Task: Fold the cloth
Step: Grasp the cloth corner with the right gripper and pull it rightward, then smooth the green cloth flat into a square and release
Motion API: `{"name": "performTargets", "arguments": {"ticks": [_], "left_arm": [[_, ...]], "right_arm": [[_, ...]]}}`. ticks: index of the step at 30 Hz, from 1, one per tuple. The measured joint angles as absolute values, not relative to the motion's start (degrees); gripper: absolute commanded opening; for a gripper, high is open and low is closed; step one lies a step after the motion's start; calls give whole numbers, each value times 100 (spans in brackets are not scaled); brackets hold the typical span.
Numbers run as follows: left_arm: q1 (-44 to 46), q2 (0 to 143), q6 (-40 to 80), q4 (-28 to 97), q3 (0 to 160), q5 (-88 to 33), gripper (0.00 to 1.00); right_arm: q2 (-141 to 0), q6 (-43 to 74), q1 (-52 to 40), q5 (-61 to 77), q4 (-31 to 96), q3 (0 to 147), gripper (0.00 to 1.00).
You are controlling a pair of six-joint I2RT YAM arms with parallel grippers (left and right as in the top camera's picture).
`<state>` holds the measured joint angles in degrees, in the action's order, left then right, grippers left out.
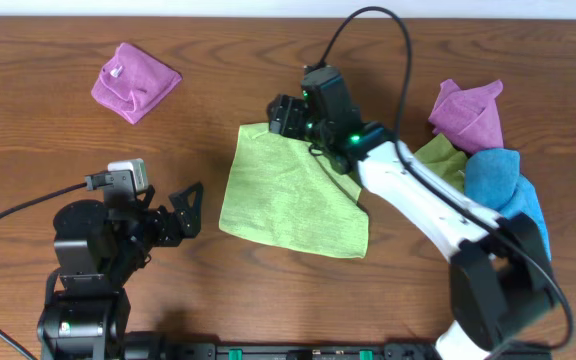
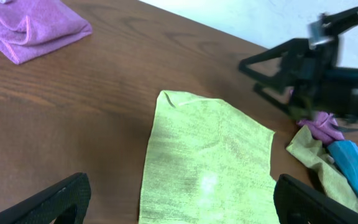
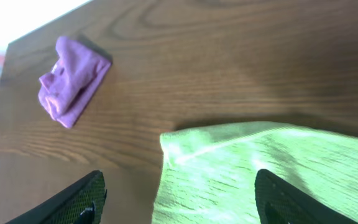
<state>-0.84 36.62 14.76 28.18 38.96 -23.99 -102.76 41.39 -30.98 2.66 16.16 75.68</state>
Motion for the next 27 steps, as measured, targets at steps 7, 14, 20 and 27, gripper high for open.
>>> {"name": "performTargets", "arguments": {"ticks": [7,14,20,27], "left_arm": [[-84,3664,1559,2836,3900,-2547,95],[-84,3664,1697,2847,3900,-2639,95],[-84,3664,1802,2849,3900,-2661,95],[-84,3664,1820,2851,3900,-2661,95]], "right_arm": [[-10068,3441,-2464,-322,3601,7566,74],[-10414,3208,-1962,-489,3822,7566,72],[-10836,3055,-1673,-521,3940,7566,68],[-11257,2952,-1581,-526,3850,7566,55]]}}
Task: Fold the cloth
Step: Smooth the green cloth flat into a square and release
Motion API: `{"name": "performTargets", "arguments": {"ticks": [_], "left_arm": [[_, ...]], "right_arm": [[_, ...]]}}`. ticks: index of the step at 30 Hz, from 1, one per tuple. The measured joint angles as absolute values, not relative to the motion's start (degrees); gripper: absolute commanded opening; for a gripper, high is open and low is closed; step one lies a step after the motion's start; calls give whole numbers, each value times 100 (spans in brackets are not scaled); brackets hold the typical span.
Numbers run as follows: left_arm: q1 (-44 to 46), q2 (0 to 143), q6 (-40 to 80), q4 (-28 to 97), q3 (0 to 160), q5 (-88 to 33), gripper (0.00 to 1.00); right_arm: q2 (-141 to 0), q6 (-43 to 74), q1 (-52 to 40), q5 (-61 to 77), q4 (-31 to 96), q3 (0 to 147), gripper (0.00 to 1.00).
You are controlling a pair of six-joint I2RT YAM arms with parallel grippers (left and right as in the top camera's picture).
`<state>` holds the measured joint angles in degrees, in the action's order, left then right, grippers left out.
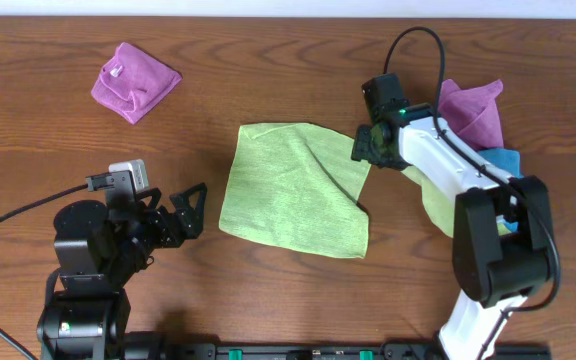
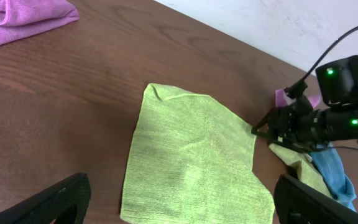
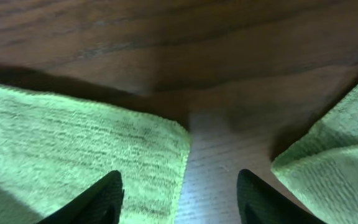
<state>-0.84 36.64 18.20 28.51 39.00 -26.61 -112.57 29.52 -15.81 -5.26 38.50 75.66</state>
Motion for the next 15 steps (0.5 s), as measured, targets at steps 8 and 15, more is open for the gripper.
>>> {"name": "performTargets", "arguments": {"ticks": [8,15], "left_arm": [[-84,3664,1820,2851,3900,-2661,95],[-84,3664,1820,2849,3900,-2661,95]], "right_arm": [[-11493,2947,-1581,-515,3465,7557,47],[-11544,2947,-1581,-449,3288,7557,42]]}}
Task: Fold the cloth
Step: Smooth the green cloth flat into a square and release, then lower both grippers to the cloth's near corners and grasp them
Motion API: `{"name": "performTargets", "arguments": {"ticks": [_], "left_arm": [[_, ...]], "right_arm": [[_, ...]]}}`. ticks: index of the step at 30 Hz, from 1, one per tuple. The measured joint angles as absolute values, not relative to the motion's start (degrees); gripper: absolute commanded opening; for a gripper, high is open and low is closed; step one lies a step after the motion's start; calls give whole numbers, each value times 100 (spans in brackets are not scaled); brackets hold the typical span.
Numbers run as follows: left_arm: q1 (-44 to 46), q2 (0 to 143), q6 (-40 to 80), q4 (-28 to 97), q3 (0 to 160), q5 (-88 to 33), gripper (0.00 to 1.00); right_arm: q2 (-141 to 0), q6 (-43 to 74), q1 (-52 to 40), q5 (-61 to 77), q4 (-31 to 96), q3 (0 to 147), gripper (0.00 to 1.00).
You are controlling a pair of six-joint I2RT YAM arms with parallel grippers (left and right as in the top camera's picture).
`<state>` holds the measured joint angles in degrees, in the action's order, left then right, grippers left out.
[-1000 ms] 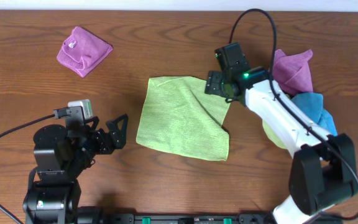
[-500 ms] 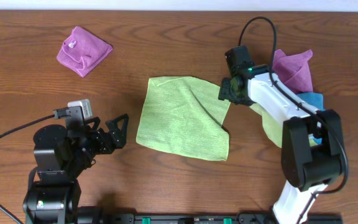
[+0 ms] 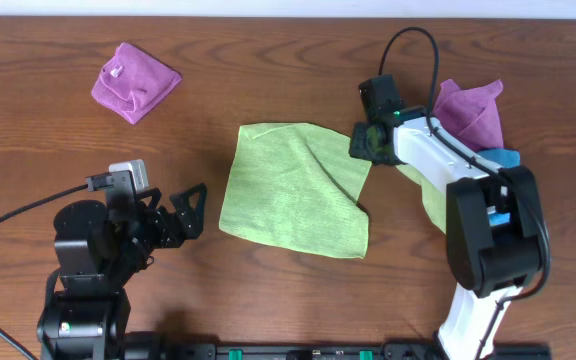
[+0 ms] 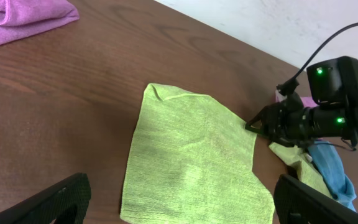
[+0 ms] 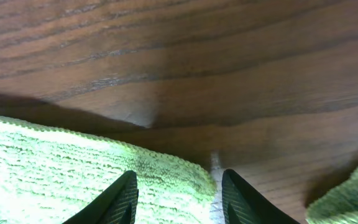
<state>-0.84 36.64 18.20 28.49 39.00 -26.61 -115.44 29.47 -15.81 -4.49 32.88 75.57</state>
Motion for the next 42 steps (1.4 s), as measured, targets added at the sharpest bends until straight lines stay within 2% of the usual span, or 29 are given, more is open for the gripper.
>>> {"name": "performTargets", "arguments": {"ticks": [2,4,5,6,12,19,22,23,24,25,29,34,39,42], "left_arm": [[-84,3664,1820,2851,3900,-2661,95],[-84,3664,1820,2849,3900,-2661,95],[-84,3664,1820,2851,3900,-2661,95],[-84,3664,1820,2851,3900,-2661,95],[-84,3664,1820,2851,3900,-2661,95],[-84,3664,1820,2864,3900,-2661,95],[-84,3664,1820,2886,3900,-2661,95],[-84,3664,1820,2886,3900,-2661,95],[-84,3664,1820,2888,3900,-2661,95],[-84,3664,1822,2882,3900,-2661,95],[-84,3664,1975,2873,3900,-2661,95],[-84,3804,2099,3135,3966,-2707,95],[-84,4421,2112,3944,4764,-2707,95],[-34,4976,2134,4414,5358,-2720,96]], "right_arm": [[-11638,2945,-1581,-427,3291,7557,35],[-11657,2917,-1581,-410,3258,7561,22],[-11662,2947,-1581,-423,3253,7561,9],[-11664,2902,-1581,-416,3238,7561,1],[-11708,2860,-1581,-375,2696,7557,1],[-11773,2689,-1581,-620,1286,7555,1],[-11773,2639,-1581,-733,937,7555,55],[-11773,2646,-1581,-753,943,7555,63],[-11773,2650,-1581,-751,982,7555,66],[-11771,2611,-1581,-709,1205,7557,74],[-11609,2626,-1581,-414,1951,7553,84],[-10114,2646,-1581,-27,3468,7529,95],[-9063,2268,-1581,222,4947,7559,96],[-8803,2108,-1581,429,5166,7332,95]]}}
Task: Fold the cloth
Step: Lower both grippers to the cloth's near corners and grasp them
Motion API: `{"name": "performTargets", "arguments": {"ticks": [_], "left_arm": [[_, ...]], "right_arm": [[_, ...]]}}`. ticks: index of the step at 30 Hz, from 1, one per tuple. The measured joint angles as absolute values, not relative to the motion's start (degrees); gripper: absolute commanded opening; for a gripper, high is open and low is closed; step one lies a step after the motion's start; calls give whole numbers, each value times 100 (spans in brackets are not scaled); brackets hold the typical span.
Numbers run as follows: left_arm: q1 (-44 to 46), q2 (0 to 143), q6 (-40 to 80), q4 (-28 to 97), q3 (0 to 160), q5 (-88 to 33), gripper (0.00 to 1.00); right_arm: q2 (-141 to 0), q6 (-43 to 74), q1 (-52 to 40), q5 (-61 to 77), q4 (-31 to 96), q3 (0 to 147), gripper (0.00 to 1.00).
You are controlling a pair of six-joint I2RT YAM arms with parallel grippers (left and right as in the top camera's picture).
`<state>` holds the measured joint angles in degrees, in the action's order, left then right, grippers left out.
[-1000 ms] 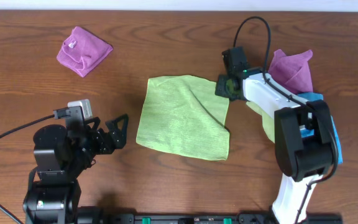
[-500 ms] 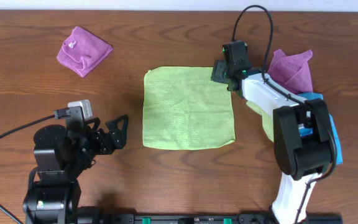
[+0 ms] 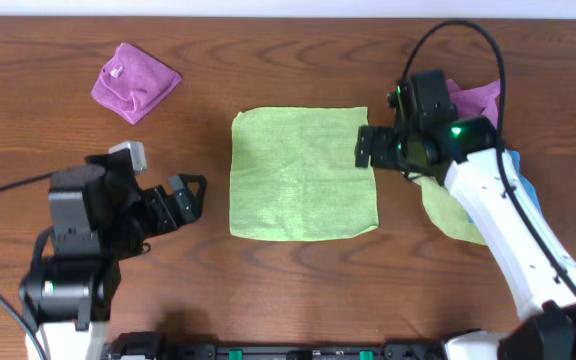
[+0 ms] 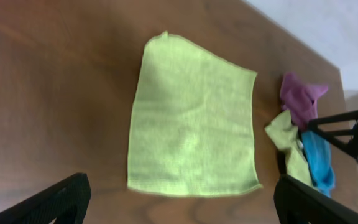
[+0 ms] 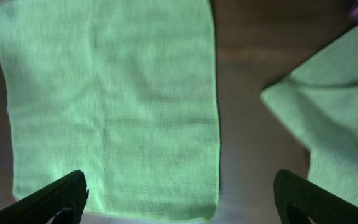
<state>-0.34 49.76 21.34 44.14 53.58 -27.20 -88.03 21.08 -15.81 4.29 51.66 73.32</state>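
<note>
The lime green cloth (image 3: 303, 172) lies spread flat as a near square in the middle of the table; it also shows as the green cloth (image 4: 191, 118) in the left wrist view and the cloth (image 5: 110, 106) in the right wrist view. My right gripper (image 3: 366, 148) hangs open above the cloth's right edge, holding nothing (image 5: 179, 186). To the left of the cloth, my left gripper (image 3: 184, 194) is open and empty, facing it (image 4: 182, 190).
A folded purple cloth (image 3: 133, 80) sits at the far left. A pile at the right holds a purple cloth (image 3: 476, 100), a second green cloth (image 3: 450, 212) and a blue cloth (image 3: 524, 190), close to the spread cloth's right edge.
The cloth was skewed with a crease at its right corner; it now lies flat and squared. My right gripper was low at the far right corner and is now higher, open. The left arm has shifted slightly.
My right gripper was at the skewed cloth's far left corner. Then it was down at the far right corner, and stayed there at the following moment. Now the cloth lies flat and square, with both grippers open and off it.
</note>
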Motion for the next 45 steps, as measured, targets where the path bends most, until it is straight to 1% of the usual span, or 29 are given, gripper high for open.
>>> {"name": "performTargets", "arguments": {"ticks": [3,5,10,13,18,21,27,41,45], "left_arm": [[78,5693,2324,4915,5749,-2858,95],[106,6184,2423,5068,5795,-3124,95],[121,7050,2473,5081,5798,-3743,95],[126,7531,2512,5070,5798,-3951,95],[130,8235,2547,5057,5798,-4064,95],[130,8597,2558,5050,5782,-4110,95],[130,9168,2574,4836,5577,-4265,95],[130,9260,3135,3435,4545,-4515,95],[132,9260,3395,3057,4265,-4602,97]], "right_arm": [[-8289,2078,-1581,635,5078,6469,95],[-7749,2082,-1581,816,4847,5675,96],[-6628,2281,-1542,1188,4213,4480,99],[-6208,2508,-1514,1341,4034,4029,99],[-6145,2801,-1511,1481,3977,3828,99],[-6145,2930,-1511,1505,3955,3828,94],[-6143,3214,-1439,1529,3933,3828,94],[-6143,3295,-1431,1549,3872,3828,95],[-6143,3308,-1431,1549,3804,3828,95]]}}
